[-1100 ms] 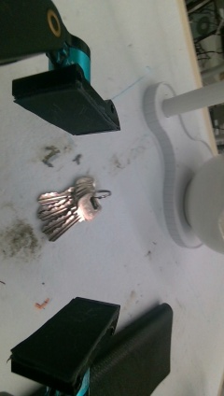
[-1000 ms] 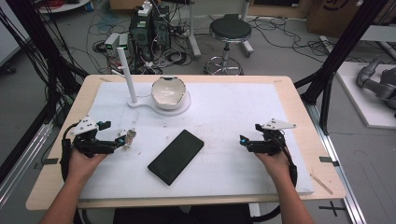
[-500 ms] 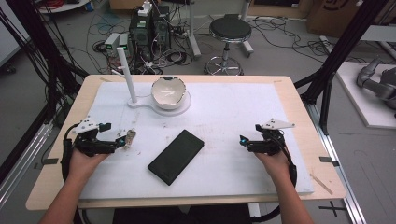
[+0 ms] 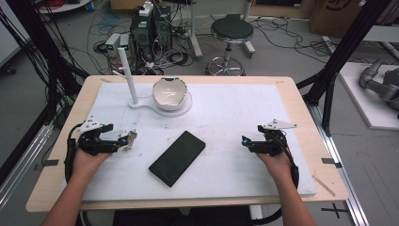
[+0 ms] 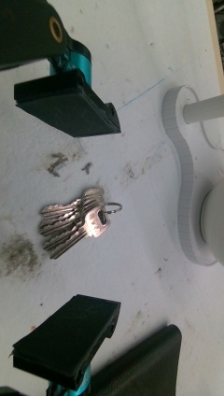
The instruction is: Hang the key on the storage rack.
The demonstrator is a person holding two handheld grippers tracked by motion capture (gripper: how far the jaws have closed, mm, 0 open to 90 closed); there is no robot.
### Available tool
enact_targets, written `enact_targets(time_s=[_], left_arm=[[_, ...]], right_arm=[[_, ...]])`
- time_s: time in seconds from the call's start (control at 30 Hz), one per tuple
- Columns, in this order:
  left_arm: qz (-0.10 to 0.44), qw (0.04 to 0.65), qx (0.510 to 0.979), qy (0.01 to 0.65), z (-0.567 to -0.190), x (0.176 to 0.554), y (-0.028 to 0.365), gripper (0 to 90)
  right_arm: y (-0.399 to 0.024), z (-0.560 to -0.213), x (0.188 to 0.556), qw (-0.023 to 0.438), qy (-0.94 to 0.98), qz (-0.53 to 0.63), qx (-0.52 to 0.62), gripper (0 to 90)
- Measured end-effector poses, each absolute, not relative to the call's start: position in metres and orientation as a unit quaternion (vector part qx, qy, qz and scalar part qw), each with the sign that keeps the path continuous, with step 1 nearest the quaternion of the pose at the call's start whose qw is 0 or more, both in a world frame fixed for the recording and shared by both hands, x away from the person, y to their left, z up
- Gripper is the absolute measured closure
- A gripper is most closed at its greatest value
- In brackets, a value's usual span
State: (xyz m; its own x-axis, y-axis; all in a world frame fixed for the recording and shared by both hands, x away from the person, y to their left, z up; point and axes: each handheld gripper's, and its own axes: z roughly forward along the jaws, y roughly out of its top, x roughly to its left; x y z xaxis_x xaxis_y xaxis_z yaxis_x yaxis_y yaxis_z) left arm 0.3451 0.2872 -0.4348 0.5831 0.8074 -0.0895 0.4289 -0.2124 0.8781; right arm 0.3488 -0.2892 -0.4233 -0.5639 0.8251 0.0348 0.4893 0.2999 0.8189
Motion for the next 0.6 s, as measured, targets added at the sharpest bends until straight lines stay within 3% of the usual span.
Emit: enact_targets(time_s=[0.3,0.47,0.5,0.53,0.57,0.6], left_arm=[[0.181,0.464,0.761,0.416,-0.437,0.364,0.268,21.0],[0.185,0.449,0.767,0.420,-0.440,0.373,0.263,33.0],[0.188,0.438,0.770,0.424,-0.441,0.376,0.262,40.6],[0.188,0.435,0.770,0.427,-0.442,0.378,0.262,40.6],[0.189,0.433,0.768,0.432,-0.444,0.380,0.263,49.0],[0.189,0.433,0.768,0.432,-0.444,0.380,0.263,51.5]], right_arm=[[-0.289,-0.423,0.348,0.204,0.780,0.412,0.425,15.9],[-0.288,-0.423,0.348,0.205,0.783,0.408,0.422,15.9],[-0.288,-0.424,0.348,0.204,0.783,0.409,0.422,15.9],[-0.288,-0.424,0.348,0.204,0.783,0.409,0.422,15.9],[-0.288,-0.424,0.348,0.203,0.783,0.407,0.423,15.9],[-0.288,-0.424,0.348,0.203,0.783,0.407,0.423,15.9]])
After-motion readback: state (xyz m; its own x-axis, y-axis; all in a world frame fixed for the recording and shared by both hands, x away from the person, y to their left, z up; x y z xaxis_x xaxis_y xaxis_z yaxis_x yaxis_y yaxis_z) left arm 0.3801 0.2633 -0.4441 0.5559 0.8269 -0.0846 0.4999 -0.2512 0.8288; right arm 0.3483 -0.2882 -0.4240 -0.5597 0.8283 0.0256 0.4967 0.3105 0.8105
